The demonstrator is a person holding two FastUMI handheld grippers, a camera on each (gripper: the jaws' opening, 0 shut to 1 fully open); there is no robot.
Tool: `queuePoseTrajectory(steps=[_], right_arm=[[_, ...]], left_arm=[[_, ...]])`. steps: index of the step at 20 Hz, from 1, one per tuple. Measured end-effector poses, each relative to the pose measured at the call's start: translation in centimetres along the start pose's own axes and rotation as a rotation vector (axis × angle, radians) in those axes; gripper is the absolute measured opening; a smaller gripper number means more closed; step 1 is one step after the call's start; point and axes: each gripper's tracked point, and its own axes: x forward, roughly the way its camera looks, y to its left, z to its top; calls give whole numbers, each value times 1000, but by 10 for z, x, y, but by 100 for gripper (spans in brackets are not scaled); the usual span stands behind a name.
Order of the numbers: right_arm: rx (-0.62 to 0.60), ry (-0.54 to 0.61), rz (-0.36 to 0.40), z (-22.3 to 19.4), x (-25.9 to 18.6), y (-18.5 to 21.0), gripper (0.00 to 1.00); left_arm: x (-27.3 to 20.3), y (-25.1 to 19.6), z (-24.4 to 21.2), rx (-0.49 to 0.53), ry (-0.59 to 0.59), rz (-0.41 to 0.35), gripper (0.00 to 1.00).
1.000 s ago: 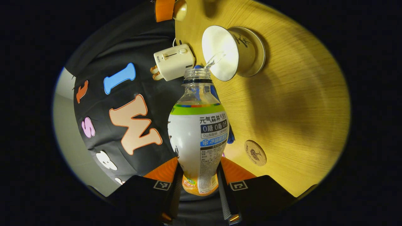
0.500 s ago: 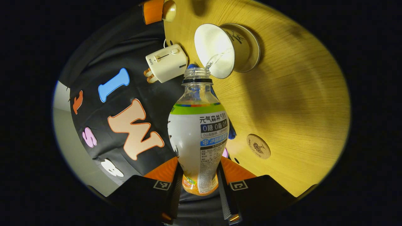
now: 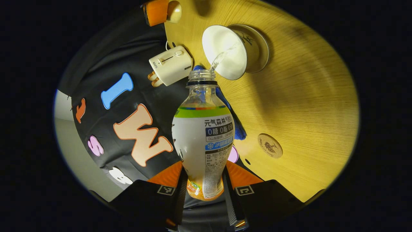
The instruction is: Open the teacup lid with one hand, grasp the water bottle and pour water into the teacup with the other hand; after pouring, place the water bottle on the coaster and then close the teacup lid.
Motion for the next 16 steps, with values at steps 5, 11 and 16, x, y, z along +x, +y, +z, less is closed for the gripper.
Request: queuePoseTrajectory(steps=[5, 11, 16], right_arm=[[0, 0, 3, 0, 0, 1, 34], [0, 0, 13, 0, 0, 2, 34], [1, 2, 22, -1, 0, 4, 34]], left_arm=[[2, -9, 1, -53, -12, -16, 52], [8, -27, 5, -270, -67, -18, 52], [7, -35, 4, -641, -119, -27, 52]])
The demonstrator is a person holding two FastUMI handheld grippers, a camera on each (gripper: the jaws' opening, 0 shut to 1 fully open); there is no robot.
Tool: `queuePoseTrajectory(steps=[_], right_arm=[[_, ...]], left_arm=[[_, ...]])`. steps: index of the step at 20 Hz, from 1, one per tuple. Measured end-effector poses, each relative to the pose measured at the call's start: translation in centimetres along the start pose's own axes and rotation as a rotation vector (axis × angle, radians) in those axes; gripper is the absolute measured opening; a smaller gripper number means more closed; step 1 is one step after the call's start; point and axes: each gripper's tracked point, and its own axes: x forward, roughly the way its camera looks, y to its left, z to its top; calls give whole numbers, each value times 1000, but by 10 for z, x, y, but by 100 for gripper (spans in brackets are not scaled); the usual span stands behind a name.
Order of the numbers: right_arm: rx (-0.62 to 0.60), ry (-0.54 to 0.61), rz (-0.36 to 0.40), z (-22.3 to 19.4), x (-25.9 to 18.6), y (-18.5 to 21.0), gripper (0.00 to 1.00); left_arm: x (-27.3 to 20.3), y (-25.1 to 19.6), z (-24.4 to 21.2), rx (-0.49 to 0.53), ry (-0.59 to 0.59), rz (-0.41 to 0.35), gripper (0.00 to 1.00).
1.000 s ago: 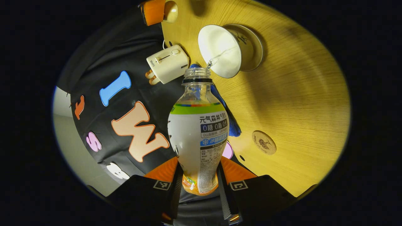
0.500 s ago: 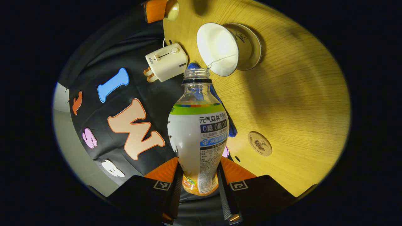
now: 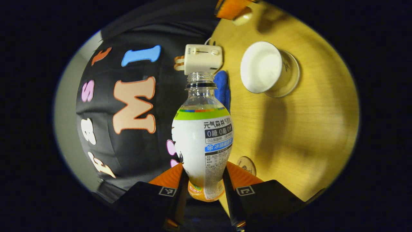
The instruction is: Open the teacup lid with one hand, grasp the water bottle and pour water into the teacup with the other hand; after pouring, place the water bottle on the coaster and then close the teacup lid.
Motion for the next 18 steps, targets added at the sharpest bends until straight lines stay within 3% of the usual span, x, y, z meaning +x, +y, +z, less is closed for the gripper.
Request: queuePoseTrajectory(steps=[12, 18], right_arm=[[0, 4, 10, -1, 0, 2, 34], [0, 5, 8, -1, 1, 2, 34]], left_arm=[[4, 21, -36, -882, -108, 80, 51], [17, 37, -51, -1243, -206, 104, 51]])
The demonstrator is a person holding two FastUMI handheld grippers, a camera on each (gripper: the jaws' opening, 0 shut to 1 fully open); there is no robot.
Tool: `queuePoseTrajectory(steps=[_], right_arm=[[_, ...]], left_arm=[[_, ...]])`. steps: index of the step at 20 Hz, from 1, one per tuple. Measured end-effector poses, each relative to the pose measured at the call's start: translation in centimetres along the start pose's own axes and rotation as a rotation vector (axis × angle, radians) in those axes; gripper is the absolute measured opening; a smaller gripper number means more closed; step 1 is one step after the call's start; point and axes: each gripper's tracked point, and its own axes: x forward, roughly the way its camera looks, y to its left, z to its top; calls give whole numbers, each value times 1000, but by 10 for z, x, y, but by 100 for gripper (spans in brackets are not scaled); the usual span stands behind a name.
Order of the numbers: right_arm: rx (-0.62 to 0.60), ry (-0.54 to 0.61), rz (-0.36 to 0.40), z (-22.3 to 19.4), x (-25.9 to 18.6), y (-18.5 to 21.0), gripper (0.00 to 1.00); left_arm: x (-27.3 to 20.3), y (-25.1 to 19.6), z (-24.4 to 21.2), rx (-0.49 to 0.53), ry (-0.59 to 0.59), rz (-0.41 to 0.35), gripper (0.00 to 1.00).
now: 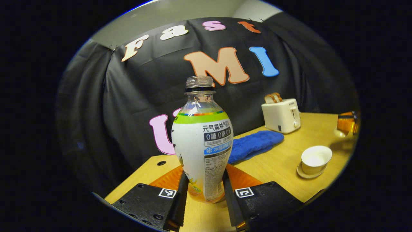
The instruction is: Open the teacup lid with one hand, grasp the water bottle and pour water into the teacup with the other hand; after pouring, place the water bottle on the coaster and then close the teacup lid.
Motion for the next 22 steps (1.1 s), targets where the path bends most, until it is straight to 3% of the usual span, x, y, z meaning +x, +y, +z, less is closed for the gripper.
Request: queuePoseTrajectory(steps=[6, 11, 22], right_arm=[[-1, 0, 0, 0, 0, 0, 34], [-1, 0, 1, -1, 0, 0, 34], [-1, -1, 4, 0, 0, 0, 34]], left_arm=[[30, 4, -23, -126, 40, -4, 51], [33, 4, -21, -149, 18, -7, 51], [43, 4, -48, -148, 108, 8, 55]])
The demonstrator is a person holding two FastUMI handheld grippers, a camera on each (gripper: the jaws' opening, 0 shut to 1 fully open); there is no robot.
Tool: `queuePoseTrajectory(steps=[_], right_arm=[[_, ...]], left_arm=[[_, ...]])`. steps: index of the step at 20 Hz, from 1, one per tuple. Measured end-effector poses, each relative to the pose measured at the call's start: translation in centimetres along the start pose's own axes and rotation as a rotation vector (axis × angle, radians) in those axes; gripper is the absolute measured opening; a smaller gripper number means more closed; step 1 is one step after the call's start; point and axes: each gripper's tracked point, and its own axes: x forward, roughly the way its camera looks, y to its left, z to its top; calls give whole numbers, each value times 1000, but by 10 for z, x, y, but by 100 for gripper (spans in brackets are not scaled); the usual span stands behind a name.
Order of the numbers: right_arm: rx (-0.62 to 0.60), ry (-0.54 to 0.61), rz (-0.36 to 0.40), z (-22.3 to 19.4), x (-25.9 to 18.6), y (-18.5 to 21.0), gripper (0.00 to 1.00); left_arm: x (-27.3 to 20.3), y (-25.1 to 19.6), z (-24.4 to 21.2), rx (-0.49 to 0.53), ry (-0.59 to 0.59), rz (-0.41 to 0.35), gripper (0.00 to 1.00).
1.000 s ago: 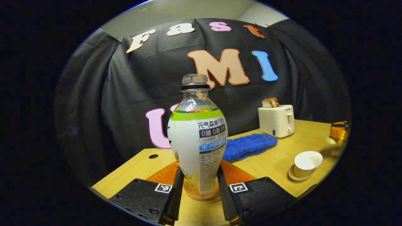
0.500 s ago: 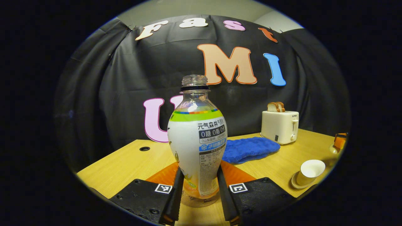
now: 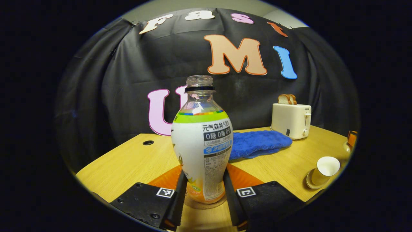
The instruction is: Open the teacup lid with one hand, grasp the water bottle and pour water into the teacup with the other hand; after pouring, place the water bottle on the coaster and then close the teacup lid.
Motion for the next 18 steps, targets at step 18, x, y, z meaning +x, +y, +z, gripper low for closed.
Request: queuePoseTrajectory(steps=[18], right_arm=[[1, -1, 6, 1, -1, 2, 34]], left_arm=[[-13, 7, 6, -12, -55, 65, 93]])
